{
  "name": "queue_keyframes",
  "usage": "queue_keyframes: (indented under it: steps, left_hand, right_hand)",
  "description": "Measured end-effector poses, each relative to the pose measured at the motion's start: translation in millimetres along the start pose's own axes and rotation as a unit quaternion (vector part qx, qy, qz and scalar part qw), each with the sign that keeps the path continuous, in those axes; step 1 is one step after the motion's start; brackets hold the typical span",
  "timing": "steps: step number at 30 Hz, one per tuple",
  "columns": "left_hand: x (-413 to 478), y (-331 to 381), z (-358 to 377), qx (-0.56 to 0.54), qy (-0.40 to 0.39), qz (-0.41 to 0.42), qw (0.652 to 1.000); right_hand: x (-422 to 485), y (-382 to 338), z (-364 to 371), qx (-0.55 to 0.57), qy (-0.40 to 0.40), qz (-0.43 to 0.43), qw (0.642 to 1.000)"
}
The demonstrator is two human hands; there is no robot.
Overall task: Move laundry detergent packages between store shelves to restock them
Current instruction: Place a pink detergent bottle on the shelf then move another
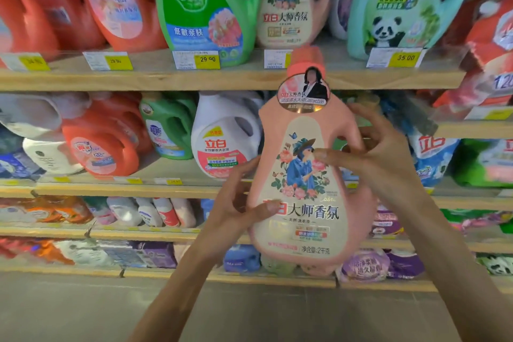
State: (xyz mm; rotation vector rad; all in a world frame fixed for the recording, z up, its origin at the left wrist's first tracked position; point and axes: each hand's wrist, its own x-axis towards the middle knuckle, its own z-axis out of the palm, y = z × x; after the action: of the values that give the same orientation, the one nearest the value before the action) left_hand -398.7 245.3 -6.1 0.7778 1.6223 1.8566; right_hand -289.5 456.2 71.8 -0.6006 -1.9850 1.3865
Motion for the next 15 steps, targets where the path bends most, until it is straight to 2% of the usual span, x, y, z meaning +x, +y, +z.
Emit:
queue_keyframes:
  steps: [8, 15]
  left_hand:
    - [49.8, 22.3, 12.8, 0.011, 0.026, 0.056, 0.998]
    - [97.7, 79.5, 10.5, 0.027, 0.045, 0.119, 0.991]
  right_hand:
    - [60.1, -27.4, -18.2, -0.033, -0.032, -0.063, 0.997]
    - [111.4, -69.7, -29.2, -0.013, -0.033, -0.110, 0.993]
